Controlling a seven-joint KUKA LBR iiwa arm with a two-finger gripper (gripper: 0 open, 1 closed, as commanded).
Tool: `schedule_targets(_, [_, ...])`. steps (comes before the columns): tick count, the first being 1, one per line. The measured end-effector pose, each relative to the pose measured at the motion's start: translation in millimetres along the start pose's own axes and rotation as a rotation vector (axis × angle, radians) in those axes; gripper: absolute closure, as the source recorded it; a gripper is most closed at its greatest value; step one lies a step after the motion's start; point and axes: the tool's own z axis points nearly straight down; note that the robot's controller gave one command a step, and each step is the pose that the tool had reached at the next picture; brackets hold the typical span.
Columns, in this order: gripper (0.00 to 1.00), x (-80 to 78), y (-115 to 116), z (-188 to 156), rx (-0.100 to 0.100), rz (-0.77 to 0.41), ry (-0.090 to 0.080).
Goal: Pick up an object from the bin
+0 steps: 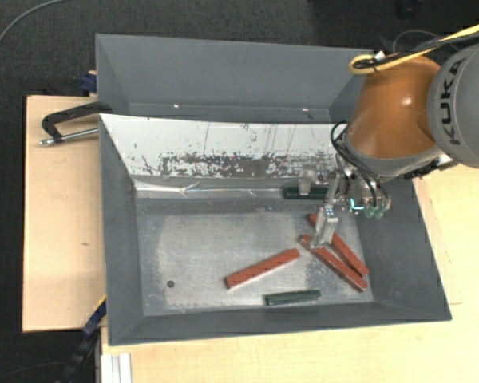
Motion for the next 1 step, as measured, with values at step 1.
schedule_targets(1, [0.0, 29.5, 35.8, 90.0, -0.001, -0.08, 0.002])
